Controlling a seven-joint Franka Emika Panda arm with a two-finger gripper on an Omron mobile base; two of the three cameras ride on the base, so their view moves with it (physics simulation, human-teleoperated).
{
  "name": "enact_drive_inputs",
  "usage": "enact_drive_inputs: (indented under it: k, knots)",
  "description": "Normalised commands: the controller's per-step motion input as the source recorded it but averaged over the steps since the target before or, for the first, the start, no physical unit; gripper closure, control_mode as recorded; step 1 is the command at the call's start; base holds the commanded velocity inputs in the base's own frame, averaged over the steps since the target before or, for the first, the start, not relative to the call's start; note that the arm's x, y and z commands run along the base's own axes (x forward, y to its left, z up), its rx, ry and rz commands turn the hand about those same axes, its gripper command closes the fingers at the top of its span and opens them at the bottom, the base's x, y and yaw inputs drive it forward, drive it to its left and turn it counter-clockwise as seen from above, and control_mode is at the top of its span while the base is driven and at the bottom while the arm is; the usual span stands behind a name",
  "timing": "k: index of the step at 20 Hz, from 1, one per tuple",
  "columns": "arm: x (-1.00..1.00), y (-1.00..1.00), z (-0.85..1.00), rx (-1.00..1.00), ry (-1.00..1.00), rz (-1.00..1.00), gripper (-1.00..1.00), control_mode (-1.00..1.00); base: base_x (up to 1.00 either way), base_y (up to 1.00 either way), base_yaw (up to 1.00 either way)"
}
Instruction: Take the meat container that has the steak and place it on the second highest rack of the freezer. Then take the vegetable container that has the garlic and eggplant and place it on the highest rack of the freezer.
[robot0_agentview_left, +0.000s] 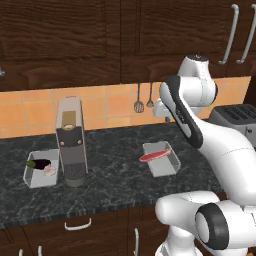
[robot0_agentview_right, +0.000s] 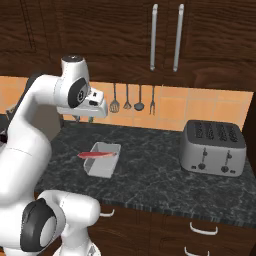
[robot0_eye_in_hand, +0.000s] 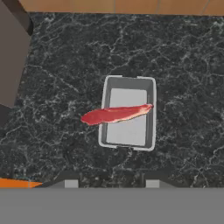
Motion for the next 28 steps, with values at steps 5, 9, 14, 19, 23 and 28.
enact_drive_inputs:
  k: [5, 9, 14, 19, 23, 28]
  knots:
    - [-0.26, -0.03, -0.4, 0.04, 0.06, -0.09, -1.0, -1.0, 0.0, 0.0, 0.0]
    - [-0.42, -0.07, -1.0, 0.2, 0.0, -0.67, -1.0, -1.0, 0.0, 0.0, 0.0]
    - [-0.05, -0.05, -1.0, 0.18, 0.06, -0.79, -1.0, -1.0, 0.0, 0.0, 0.0]
    - [0.44, -0.2, -0.68, 0.07, 0.11, -0.49, -1.0, -1.0, 0.0, 0.0, 0.0]
    - [0.58, -0.1, -0.37, 0.0, 0.15, 0.0, -1.0, -1.0, 0.0, 0.0, 0.0]
    - [0.19, -0.23, -0.75, 0.04, 0.18, 0.0, -1.0, -1.0, 0.0, 0.0, 0.0]
